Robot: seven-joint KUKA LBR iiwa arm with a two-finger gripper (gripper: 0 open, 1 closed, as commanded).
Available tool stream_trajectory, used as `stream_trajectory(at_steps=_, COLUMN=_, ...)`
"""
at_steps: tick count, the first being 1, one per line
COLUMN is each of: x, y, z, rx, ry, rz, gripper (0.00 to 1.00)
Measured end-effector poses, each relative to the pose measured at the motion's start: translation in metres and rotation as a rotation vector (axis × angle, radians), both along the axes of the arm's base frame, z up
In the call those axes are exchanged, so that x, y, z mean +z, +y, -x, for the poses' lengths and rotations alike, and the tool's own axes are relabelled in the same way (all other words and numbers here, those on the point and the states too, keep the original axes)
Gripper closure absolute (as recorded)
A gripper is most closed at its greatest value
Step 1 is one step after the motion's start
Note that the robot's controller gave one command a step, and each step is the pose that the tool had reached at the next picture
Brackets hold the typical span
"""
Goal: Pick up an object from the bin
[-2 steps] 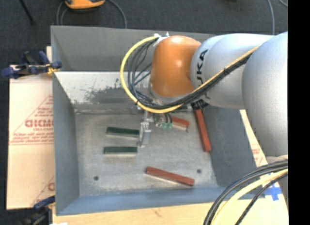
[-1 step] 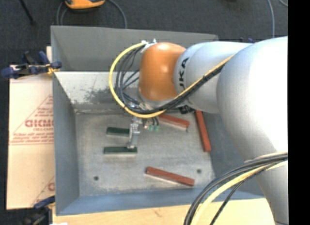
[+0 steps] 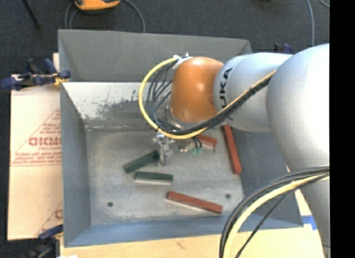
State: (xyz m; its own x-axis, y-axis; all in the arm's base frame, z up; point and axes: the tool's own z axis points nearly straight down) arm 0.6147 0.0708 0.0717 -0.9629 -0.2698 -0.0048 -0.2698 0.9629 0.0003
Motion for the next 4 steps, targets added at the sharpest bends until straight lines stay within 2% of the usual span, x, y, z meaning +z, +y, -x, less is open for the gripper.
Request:
stream_trajectory(at_steps=1, x=0.0, y=0.0, z=0.0, rx=-0.001, ry=0.0, rz=-0.001, gripper=1.0)
stream_trajectory(at_steps=2, x=0.123, y=-0.008, z=-0.017, rx=-0.021, ry=-0.001, rz=0.001, gripper=1.0)
stream_trajectory(at_steps=3, x=0.123, y=-0.008, z=-0.017, rx=-0.022, ry=0.0, rz=-0.001, gripper=0.0)
stream_trajectory(at_steps=4, x=0.123, y=-0.008, z=-0.017, rx=-0.023, ry=0.0, rz=-0.001, gripper=0.0)
